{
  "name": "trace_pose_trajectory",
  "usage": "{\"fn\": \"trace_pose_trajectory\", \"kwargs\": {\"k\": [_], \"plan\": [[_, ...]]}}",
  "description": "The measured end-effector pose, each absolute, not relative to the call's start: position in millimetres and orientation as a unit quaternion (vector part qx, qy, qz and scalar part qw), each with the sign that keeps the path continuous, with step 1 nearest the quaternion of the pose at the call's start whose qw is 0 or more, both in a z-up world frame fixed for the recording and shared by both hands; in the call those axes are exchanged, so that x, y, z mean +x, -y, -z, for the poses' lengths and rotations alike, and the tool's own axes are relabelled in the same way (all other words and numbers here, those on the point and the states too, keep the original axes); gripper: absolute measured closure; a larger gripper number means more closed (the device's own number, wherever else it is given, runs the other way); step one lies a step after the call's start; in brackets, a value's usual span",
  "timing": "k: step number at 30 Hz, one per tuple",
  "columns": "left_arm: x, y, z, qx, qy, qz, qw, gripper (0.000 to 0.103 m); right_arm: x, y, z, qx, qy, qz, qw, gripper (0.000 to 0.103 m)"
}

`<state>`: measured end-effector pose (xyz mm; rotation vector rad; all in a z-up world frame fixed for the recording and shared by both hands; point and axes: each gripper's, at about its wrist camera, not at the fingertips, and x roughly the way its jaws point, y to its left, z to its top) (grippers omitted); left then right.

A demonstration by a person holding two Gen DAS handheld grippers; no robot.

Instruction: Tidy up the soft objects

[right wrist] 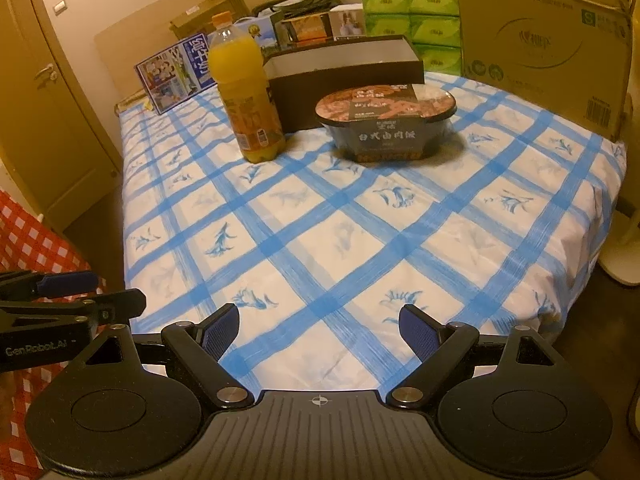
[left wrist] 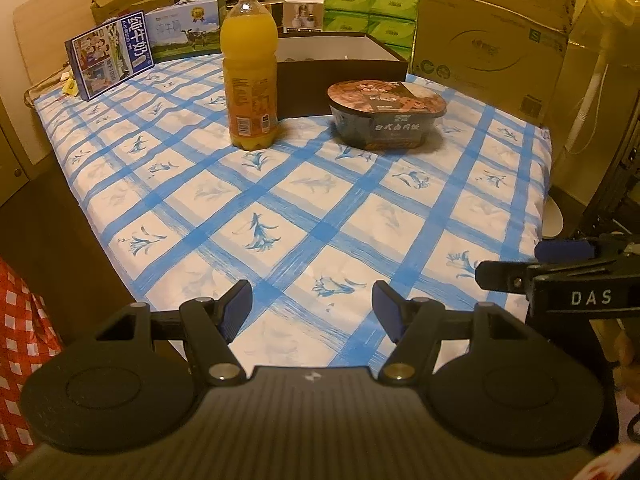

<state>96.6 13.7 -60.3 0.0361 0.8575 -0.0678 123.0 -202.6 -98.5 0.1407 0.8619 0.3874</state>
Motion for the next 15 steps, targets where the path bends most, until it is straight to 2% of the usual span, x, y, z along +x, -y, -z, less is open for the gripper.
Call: {"fn": "trace_pose_trajectory", "kwargs": {"k": [15], "plan": [[95.7,-15.4,62.4,0.014,-0.419,0.033,0.907,0.039,122.1,196.8,100.5,0.058,-0.431,-0.185,0.881,0.016]]}}
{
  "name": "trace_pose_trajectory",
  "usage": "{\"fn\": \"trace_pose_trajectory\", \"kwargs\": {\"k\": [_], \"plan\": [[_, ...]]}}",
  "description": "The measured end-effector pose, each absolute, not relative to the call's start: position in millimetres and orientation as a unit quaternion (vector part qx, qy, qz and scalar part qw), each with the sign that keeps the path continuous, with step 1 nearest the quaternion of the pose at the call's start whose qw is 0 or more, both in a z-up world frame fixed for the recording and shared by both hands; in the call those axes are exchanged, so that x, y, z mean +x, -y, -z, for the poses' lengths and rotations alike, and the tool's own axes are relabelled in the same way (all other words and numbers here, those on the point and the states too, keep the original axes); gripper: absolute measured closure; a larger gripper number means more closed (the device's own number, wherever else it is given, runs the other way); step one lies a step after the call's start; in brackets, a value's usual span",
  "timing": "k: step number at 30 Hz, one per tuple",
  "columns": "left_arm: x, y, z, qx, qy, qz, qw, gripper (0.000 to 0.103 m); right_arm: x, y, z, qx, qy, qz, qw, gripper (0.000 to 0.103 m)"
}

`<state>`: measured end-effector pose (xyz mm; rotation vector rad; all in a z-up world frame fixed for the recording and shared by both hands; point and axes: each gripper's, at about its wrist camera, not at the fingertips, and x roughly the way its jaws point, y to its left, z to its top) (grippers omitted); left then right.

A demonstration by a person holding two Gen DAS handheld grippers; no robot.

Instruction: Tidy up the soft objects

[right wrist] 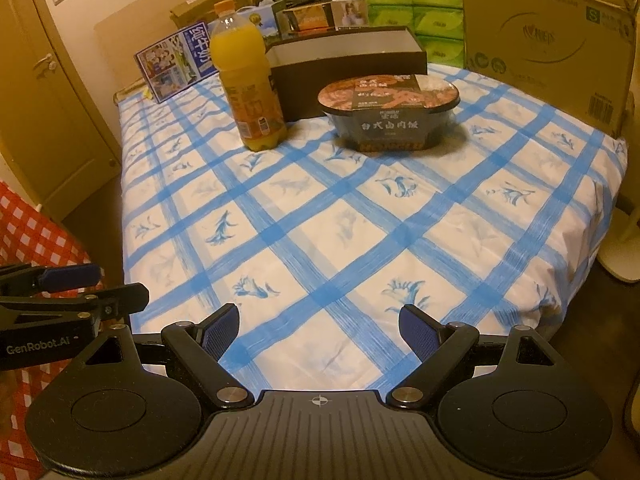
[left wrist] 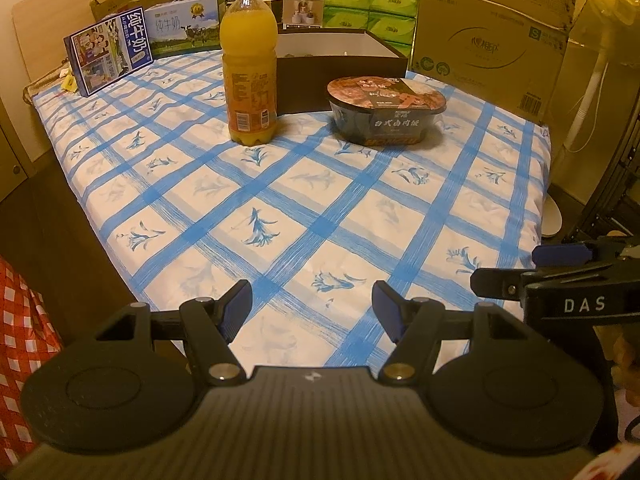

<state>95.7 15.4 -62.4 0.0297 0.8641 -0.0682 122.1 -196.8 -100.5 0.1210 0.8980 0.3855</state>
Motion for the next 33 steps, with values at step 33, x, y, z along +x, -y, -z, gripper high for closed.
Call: {"fn": "trace_pose_trajectory", "kwargs": {"k": [33], "plan": [[95.9,-15.7,61.0,0.012,-0.417,0.033,0.908,0.039,123.6,193.3,101.7,0.057,-0.431,-0.185,0.881,0.016]]}}
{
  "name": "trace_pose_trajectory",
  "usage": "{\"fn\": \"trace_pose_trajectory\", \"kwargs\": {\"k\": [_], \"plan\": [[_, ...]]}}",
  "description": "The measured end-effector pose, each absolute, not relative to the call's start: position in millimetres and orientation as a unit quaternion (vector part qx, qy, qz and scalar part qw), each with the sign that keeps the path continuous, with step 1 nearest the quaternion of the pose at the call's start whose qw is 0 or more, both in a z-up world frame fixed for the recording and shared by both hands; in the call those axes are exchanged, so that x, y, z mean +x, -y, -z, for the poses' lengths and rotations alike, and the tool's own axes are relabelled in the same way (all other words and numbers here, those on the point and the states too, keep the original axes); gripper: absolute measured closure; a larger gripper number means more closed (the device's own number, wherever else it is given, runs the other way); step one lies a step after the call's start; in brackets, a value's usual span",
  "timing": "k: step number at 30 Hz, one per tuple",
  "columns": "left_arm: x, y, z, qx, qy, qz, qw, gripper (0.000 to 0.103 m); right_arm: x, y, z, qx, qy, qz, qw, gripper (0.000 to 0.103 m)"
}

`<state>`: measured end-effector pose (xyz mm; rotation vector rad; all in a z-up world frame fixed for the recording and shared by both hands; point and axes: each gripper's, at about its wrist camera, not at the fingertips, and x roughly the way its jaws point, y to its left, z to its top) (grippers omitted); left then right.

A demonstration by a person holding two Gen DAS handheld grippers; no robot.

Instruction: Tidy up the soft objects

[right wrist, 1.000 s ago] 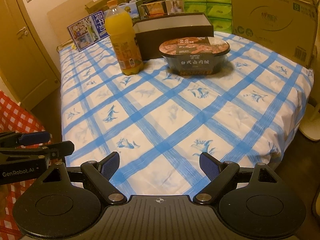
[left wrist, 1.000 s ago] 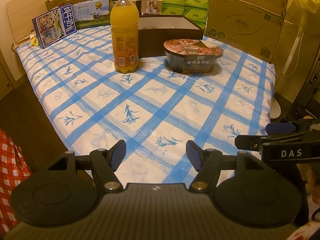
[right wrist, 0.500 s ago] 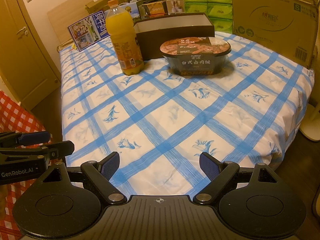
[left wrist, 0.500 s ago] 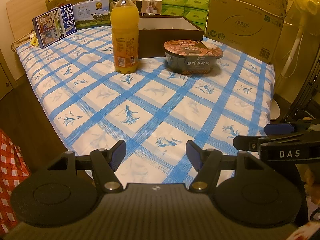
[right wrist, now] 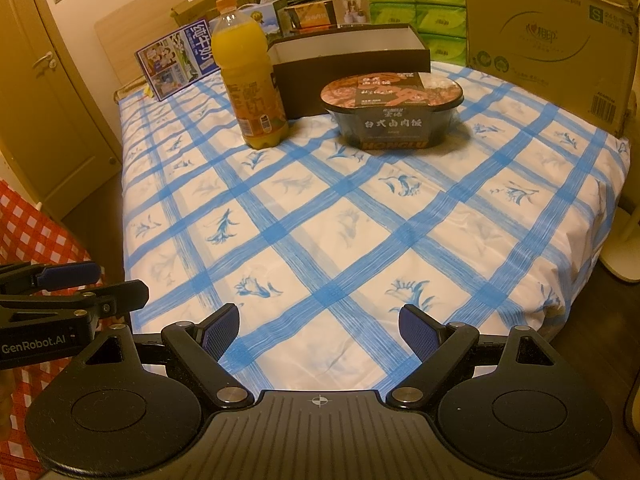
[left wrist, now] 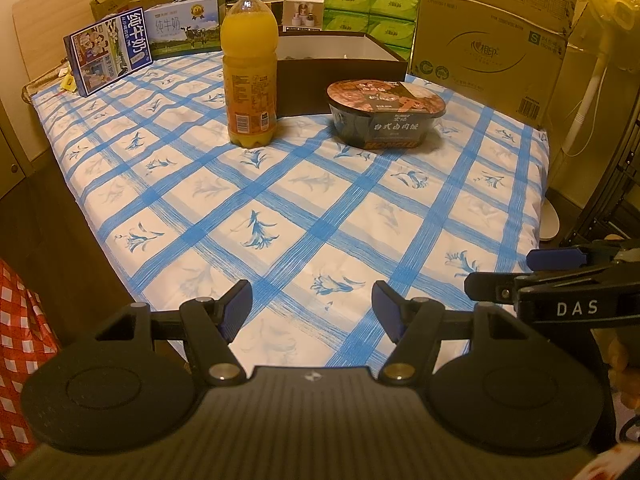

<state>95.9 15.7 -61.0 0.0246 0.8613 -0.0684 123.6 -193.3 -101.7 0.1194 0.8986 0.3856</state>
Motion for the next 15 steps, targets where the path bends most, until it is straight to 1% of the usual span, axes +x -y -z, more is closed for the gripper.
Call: {"fn": "trace_pose_trajectory", "kwargs": {"k": [15], "plan": [[96.5,-15.6,60.5,0.011,-0.417,0.033,0.908,0.039,123.6,192.8,101.8,0.057,-0.432,-0.185,0.881,0.016]]}}
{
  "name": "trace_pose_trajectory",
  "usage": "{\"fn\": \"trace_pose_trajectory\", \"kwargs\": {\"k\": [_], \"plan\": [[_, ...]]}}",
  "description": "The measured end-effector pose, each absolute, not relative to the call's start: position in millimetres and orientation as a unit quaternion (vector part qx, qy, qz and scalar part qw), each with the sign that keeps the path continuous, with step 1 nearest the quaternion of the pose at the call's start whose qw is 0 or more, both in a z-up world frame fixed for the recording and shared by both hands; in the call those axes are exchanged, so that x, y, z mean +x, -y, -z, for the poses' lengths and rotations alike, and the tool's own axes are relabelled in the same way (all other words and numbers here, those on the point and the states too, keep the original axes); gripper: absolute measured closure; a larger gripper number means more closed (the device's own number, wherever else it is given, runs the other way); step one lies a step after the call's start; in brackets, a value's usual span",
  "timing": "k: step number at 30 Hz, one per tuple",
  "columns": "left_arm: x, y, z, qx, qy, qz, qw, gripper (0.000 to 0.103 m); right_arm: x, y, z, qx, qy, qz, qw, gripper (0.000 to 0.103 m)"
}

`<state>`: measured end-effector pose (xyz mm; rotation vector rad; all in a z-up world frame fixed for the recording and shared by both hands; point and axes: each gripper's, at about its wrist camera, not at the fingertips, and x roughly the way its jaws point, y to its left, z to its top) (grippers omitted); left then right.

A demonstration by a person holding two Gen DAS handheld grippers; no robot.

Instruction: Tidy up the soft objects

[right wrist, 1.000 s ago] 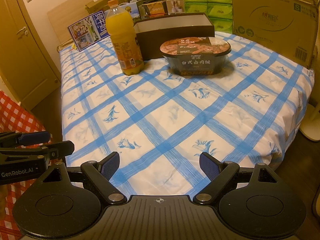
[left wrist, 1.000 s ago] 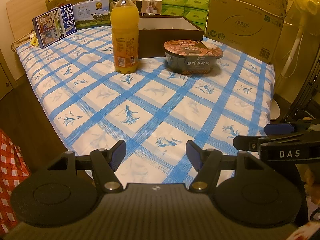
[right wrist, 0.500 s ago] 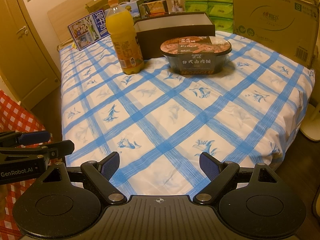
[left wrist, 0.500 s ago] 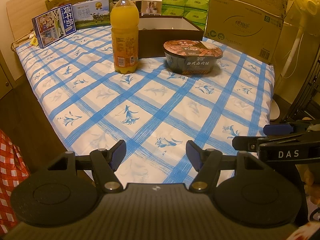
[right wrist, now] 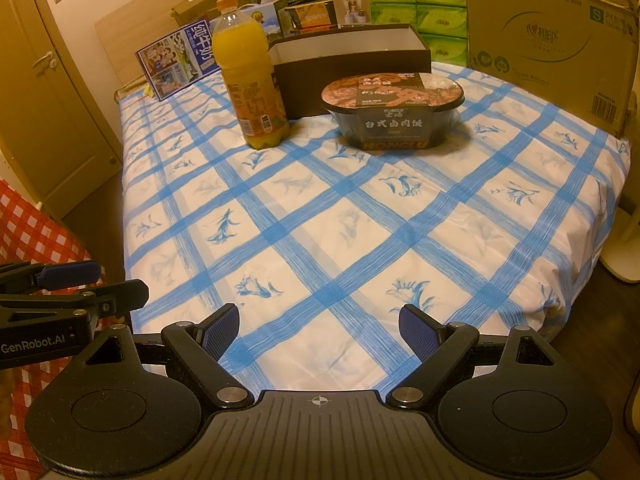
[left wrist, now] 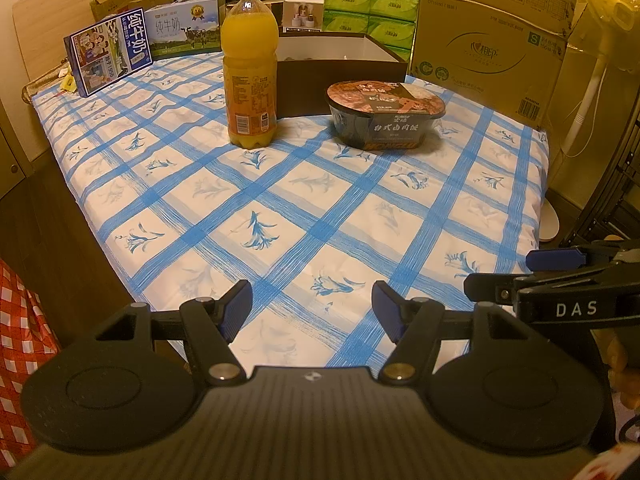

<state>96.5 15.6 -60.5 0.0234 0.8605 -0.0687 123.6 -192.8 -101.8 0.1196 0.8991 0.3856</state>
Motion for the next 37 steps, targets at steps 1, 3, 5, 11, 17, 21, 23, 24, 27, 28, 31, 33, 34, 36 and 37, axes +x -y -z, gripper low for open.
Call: {"fn": "trace_pose_trajectory", "kwargs": {"k": [1,3,5,11,17,21,23,24,27,28,31,33,34,36,37], "plan": [[96.3,-16.2,60.7,0.011,-0.417,0.034,0.908,0.039,123.6,192.8,101.8,0.058,-0.432,-0.185,0.881,0.016],[96.3,-16.2,60.7,0.012,-0.417,0.033,0.908,0.039,123.6,192.4,102.1,0.058,-0.432,-0.185,0.881,0.017],[96.2,-16.4,60.8,0.011,-0.417,0.034,0.908,0.039,123.5,192.5,101.9,0.057,-0.431,-0.185,0.881,0.017],[96.4,-16.2,60.9,0.011,-0.417,0.033,0.908,0.039,123.6,192.4,101.9,0.057,-0.432,-0.185,0.881,0.016],[96.2,-16.5,61.0,0.011,-0.417,0.034,0.908,0.039,123.8,192.3,101.9,0.057,-0.432,-0.185,0.881,0.016],[96.0,-16.9,61.2,0.011,-0.417,0.034,0.908,0.039,123.8,191.9,102.1,0.057,-0.432,-0.185,0.881,0.016],[95.8,-17.5,61.3,0.011,-0.417,0.034,0.908,0.039,123.9,192.1,102.1,0.058,-0.432,-0.185,0.881,0.016],[95.7,-17.6,61.4,0.011,-0.417,0.034,0.908,0.039,123.9,192.1,102.0,0.058,-0.432,-0.185,0.881,0.016],[95.5,-17.3,61.1,0.01,-0.416,0.035,0.909,0.039,124.0,192.2,102.1,0.057,-0.432,-0.185,0.881,0.016],[96.0,-16.3,60.4,0.009,-0.415,0.035,0.909,0.039,123.9,191.8,102.2,0.057,-0.432,-0.185,0.881,0.016],[96.8,-15.6,60.3,0.008,-0.413,0.035,0.91,0.039,124.0,191.9,102.4,0.058,-0.432,-0.185,0.881,0.017],[97.3,-15.4,60.6,0.007,-0.412,0.034,0.91,0.04,123.9,191.8,102.2,0.058,-0.432,-0.185,0.881,0.017],[97.1,-15.7,60.6,0.007,-0.412,0.033,0.911,0.04,124.0,192.3,102.1,0.058,-0.432,-0.185,0.881,0.016],[97.3,-16.5,61.1,0.007,-0.411,0.033,0.911,0.04,124.0,191.9,102.2,0.058,-0.432,-0.185,0.881,0.016],[96.9,-17.7,61.1,0.005,-0.412,0.033,0.91,0.04,124.1,192.4,102.0,0.057,-0.432,-0.185,0.881,0.016]]}}
